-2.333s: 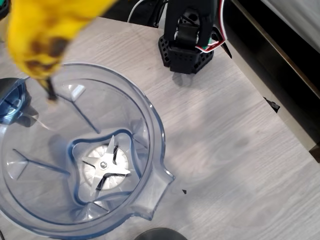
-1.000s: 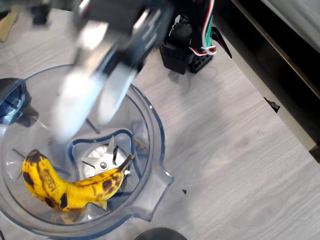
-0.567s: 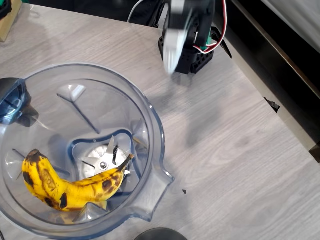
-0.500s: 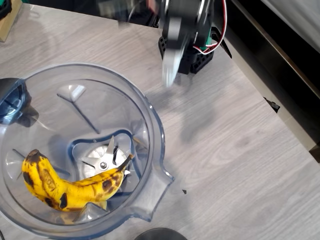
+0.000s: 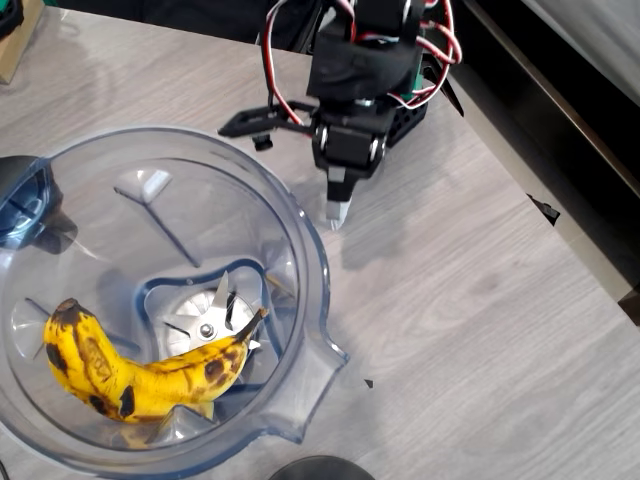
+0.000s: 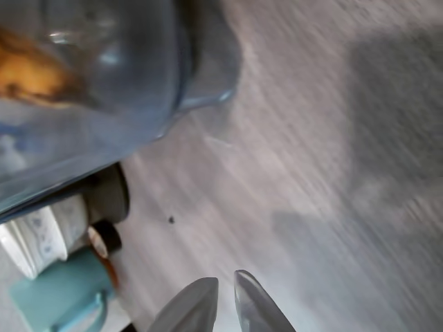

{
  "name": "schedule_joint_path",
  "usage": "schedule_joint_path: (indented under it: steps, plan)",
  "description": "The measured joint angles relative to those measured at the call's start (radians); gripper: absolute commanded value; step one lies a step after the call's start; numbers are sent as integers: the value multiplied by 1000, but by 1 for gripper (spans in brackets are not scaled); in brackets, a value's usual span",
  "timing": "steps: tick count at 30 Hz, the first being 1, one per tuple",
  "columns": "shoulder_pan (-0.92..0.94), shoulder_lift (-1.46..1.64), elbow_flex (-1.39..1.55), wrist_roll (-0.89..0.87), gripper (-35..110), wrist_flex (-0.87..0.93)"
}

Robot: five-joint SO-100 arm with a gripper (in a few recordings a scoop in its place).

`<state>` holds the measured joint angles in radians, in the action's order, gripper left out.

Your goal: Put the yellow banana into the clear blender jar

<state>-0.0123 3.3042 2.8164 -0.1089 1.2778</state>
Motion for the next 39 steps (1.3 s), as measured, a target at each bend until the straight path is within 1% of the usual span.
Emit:
schedule_joint_path:
  steps: [5, 9, 12, 23, 39]
  plan:
    - [0, 0, 118, -17, 0, -11]
    - [11, 0, 239, -20, 0, -69]
    - [11, 0, 258, -41, 0, -75]
    - [11, 0, 267, -25, 0, -41]
    - [17, 0, 267, -25, 0, -41]
